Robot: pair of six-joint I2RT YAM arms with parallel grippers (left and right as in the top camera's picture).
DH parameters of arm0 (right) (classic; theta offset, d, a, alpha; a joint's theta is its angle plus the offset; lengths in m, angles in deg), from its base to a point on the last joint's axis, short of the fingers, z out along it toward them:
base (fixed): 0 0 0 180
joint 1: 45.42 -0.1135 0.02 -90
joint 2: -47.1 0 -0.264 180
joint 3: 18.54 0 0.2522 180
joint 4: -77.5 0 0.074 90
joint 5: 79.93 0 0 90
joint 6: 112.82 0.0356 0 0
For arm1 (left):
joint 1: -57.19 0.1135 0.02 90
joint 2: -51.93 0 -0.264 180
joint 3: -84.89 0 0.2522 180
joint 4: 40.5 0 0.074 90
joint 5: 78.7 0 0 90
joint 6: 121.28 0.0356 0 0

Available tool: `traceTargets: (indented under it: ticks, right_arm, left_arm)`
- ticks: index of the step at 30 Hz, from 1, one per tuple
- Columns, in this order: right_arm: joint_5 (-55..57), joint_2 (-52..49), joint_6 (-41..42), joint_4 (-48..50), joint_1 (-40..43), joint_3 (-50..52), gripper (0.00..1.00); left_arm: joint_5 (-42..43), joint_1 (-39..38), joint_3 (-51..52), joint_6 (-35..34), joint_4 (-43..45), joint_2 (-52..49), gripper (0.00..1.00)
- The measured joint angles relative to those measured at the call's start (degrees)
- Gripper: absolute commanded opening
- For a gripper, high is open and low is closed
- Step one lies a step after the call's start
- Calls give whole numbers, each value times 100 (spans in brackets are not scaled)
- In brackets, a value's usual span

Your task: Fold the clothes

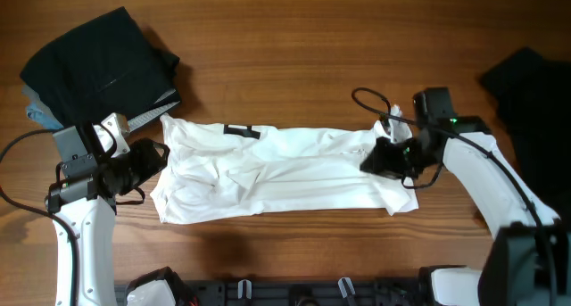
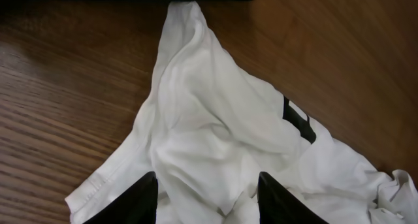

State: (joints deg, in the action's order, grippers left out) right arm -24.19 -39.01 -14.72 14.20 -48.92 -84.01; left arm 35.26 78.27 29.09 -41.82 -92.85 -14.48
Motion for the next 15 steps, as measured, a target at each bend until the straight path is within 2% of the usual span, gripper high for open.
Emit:
traceTargets:
  ticks: [3, 9, 15]
  right_arm:
    - [367, 306, 227, -90, 57, -304, 21]
    - [2256, 546, 1355, -748, 415, -509, 22]
    - [2815, 203, 1757, -758, 649, -79, 24]
  left_arm:
    - [0, 0, 0, 0, 0, 0, 48]
    - [0, 0, 0, 0, 0, 0, 48]
    - [0, 0, 0, 0, 0, 0, 49]
